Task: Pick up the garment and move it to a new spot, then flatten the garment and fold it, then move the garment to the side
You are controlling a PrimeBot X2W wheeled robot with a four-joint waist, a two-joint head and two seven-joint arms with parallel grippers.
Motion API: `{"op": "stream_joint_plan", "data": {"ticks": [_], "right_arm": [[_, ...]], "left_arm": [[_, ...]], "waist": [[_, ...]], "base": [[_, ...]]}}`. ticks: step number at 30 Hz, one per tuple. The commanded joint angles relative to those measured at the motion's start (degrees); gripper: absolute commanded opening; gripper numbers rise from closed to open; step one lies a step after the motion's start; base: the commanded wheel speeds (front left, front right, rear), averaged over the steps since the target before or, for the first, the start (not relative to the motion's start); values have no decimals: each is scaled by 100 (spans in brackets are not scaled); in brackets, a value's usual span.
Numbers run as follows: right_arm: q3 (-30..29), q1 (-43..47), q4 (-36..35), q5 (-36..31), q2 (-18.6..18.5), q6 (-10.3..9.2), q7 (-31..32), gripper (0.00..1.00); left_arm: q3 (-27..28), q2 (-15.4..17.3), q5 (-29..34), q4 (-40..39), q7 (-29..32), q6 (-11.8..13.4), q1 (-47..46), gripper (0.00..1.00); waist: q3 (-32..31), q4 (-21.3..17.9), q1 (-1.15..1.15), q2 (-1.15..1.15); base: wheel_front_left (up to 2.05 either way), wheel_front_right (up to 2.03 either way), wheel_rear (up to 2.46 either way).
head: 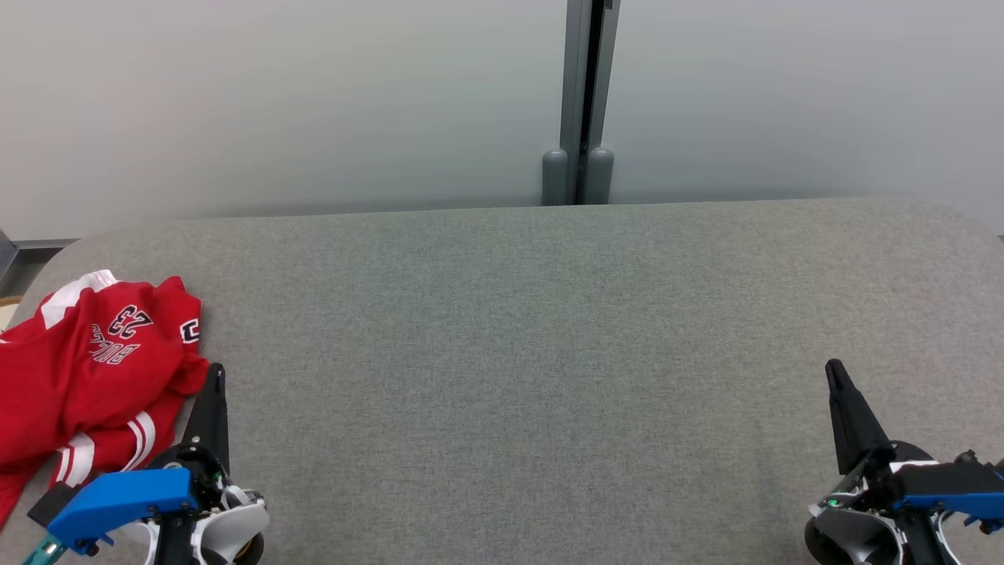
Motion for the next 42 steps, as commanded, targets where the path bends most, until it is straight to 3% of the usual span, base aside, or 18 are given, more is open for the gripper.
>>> {"op": "stream_joint_plan", "data": {"ticks": [1,9,17,42], "right_arm": [[0,0,0,0,0,0,0,100],[191,141,27,-433,16,-6,-319,100],[295,148,-75,-1079,11,-4,-529,100],[524,215,-428,-3427,-3,0,-1054,100]], "left_arm": [[0,0,0,0,0,0,0,100],[-76,-14,438,-88,-321,0,163,100],[-119,-10,1258,-226,-529,13,172,100],[-527,-1,3926,-717,-1055,541,229,100]], "waist": [[0,0,0,0],[10,17,0,0],[20,31,0,0],[35,87,0,0]], "base": [[0,0,0],[0,0,0],[0,0,0],[0,0,0]]}}
